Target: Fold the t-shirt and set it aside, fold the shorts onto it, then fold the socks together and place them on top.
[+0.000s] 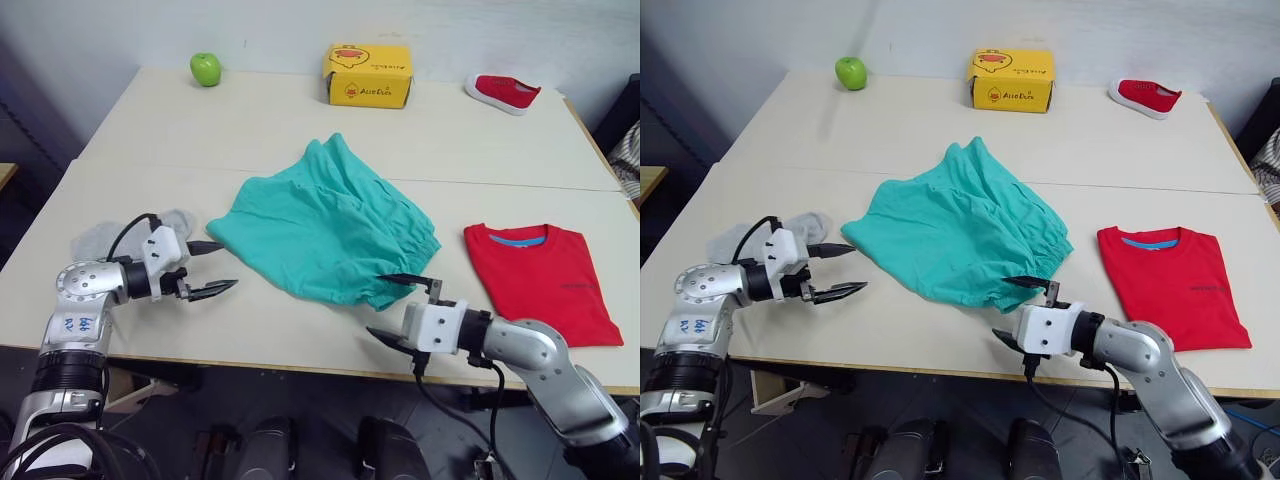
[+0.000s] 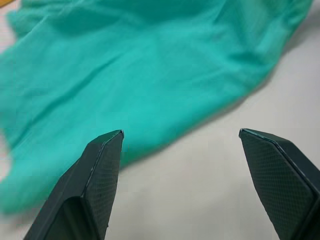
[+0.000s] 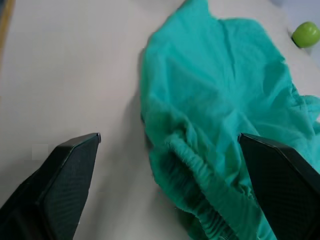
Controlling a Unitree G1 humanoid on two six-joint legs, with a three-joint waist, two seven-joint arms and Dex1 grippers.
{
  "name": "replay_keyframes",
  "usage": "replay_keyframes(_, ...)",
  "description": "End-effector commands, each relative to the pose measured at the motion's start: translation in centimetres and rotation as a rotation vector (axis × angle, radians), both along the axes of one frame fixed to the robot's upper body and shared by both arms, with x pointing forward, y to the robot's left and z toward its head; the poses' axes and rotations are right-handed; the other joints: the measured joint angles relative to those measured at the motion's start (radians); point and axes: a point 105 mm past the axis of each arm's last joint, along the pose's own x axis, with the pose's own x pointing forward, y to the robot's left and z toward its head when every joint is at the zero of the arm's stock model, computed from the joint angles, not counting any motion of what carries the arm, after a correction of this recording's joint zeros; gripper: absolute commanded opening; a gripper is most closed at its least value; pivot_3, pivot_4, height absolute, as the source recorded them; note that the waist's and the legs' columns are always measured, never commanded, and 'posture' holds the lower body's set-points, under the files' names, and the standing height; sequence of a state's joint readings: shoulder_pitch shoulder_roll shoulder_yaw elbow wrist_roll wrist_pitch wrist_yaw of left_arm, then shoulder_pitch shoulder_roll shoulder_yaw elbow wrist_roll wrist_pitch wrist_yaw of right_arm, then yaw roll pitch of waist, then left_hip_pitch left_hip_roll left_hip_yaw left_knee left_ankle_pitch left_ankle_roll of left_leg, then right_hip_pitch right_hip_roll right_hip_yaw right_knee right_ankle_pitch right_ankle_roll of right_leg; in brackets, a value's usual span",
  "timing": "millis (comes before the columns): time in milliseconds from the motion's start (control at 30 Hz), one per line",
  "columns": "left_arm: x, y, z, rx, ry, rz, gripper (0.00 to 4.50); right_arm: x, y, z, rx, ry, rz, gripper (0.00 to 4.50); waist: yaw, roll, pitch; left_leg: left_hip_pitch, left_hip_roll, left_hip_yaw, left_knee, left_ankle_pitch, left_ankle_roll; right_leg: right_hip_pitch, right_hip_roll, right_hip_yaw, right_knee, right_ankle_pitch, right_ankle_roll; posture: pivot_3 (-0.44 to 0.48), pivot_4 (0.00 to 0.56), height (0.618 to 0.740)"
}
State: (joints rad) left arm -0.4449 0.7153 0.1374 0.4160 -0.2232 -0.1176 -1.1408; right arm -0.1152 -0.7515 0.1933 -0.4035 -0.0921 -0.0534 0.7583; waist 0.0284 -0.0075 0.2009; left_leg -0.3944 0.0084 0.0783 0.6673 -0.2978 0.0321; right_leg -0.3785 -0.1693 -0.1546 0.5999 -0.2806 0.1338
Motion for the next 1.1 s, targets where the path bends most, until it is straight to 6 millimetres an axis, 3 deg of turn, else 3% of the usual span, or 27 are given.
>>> replay_keyframes(33, -0.1, 1.2, 0.4, 0.032, -0.049, 0.051, 3.89, 1.0, -0.3, 0.2, -0.084, -0.140, 0.039, 4.50, -0.003, 0.000, 0.000, 0.000, 0.000, 0.000, 0.000, 0.000, 0.000, 0.000, 0.000, 0.000, 0.000, 0.000, 0.000, 0.000, 0.150, 0.740)
replay_keyframes(200, 0.0, 2.2, -0.5, 0.093, -0.058, 0.118, 3.89, 3.3, 0.4, 0.4, -0.119, -0.204, 0.091, 4.50, -0.031, 0.000, 0.000, 0.001, 0.001, 0.003, -0.001, 0.001, -0.002, 0.000, 0.001, 0.000, 0.001, 0.000, 0.000, 0.000, 0.150, 0.740)
replay_keyframes(300, 0.6, 3.1, -0.6, 0.172, -0.073, 0.140, 3.92, 4.3, 0.7, 0.4, -0.124, -0.235, 0.102, 3.93, -0.034, 0.000, 0.000, 0.003, 0.003, 0.003, -0.002, 0.002, -0.004, 0.000, 0.003, 0.000, 0.002, 0.000, -0.001, 0.000, 0.150, 0.740)
replay_keyframes(500, 2.2, 4.2, -1.0, 0.359, -0.110, 0.118, 3.92, 5.4, 0.3, 1.7, -0.079, -0.275, 0.094, 1.76, -0.031, 0.000, 0.000, 0.004, 0.003, 0.004, -0.002, 0.002, -0.004, -0.001, 0.003, 0.001, 0.003, -0.001, -0.001, 0.000, 0.150, 0.740)
replay_keyframes(667, 4.2, 2.2, -1.4, 0.469, -0.159, 0.032, 3.92, 5.5, -0.5, 2.9, 0.038, -0.237, 0.045, 0.04, -0.024, 0.000, 0.000, 0.004, 0.003, 0.005, -0.002, 0.003, -0.003, -0.001, 0.003, 0.001, 0.004, 0.000, -0.001, 0.000, 0.150, 0.740)
replay_keyframes(933, 5.9, 1.4, -2.8, 0.656, -0.151, 0.001, 3.92, 5.1, -1.0, 4.1, 0.142, -0.199, 0.010, 0.04, -0.024, 0.002, -0.001, 0.006, 0.002, 0.012, -0.001, 0.003, -0.002, 0.000, 0.002, 0.003, 0.007, 0.000, -0.001, 0.000, 0.150, 0.740)
replay_keyframes(1100, 7.3, 0.1, -3.2, 0.664, -0.174, 0.050, 3.92, 5.8, -2.2, 5.9, 0.275, -0.169, -0.093, 0.04, -0.012, 0.005, -0.003, 0.009, 0.002, 0.011, -0.001, 0.003, -0.002, 0.001, 0.002, 0.005, 0.010, 0.000, -0.001, 0.000, 0.150, 0.740)
